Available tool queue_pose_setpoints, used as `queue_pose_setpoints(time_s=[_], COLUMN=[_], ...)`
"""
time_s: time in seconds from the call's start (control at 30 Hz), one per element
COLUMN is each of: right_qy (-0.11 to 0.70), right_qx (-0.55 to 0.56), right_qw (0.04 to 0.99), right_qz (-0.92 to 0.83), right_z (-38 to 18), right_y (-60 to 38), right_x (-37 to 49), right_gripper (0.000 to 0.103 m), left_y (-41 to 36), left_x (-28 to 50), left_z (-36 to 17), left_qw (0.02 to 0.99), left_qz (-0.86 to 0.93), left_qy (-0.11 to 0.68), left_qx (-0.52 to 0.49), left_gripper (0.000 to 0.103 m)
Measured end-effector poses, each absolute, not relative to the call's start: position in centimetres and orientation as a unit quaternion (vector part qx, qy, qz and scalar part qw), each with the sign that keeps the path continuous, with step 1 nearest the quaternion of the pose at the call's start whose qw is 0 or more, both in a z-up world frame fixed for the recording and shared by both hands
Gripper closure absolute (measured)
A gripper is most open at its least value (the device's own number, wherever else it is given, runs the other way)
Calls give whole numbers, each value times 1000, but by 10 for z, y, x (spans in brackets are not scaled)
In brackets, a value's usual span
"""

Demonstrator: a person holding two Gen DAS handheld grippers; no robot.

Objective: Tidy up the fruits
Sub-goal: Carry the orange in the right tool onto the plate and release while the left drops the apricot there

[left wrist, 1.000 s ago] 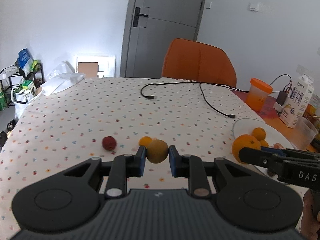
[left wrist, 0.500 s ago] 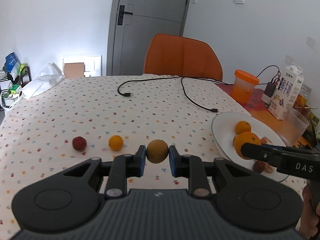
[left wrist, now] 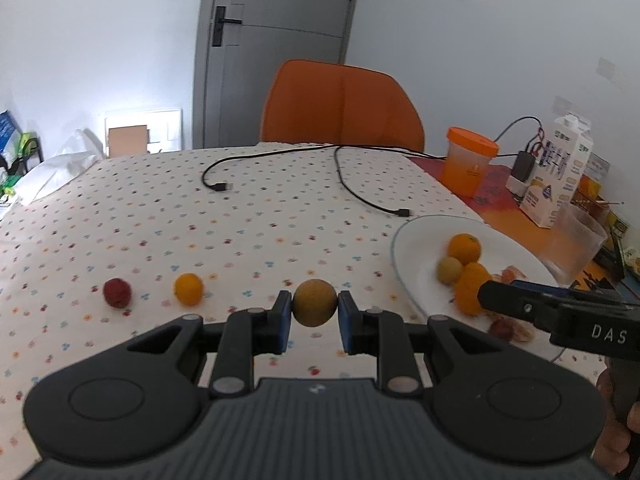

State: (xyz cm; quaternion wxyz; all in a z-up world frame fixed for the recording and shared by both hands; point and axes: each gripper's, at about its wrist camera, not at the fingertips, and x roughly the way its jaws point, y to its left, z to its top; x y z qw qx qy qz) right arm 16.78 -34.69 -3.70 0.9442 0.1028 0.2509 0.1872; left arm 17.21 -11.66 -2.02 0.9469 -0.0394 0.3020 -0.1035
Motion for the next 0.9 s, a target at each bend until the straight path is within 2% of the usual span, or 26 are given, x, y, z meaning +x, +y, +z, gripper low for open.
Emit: queue_pose_setpoints(time_s=[0.9], right_qy=[234], right_qx=[123], right_qw=[952], right_qz=[154], right_z=[-39], right_y=[-391], right_x=[146], right_gripper=[41], left_y=[-190], left_x=[181], left_z=[-14], left_qw=[943], left_qz=[-162], left_qy=[292], left_qx=[-6], left_gripper=[80])
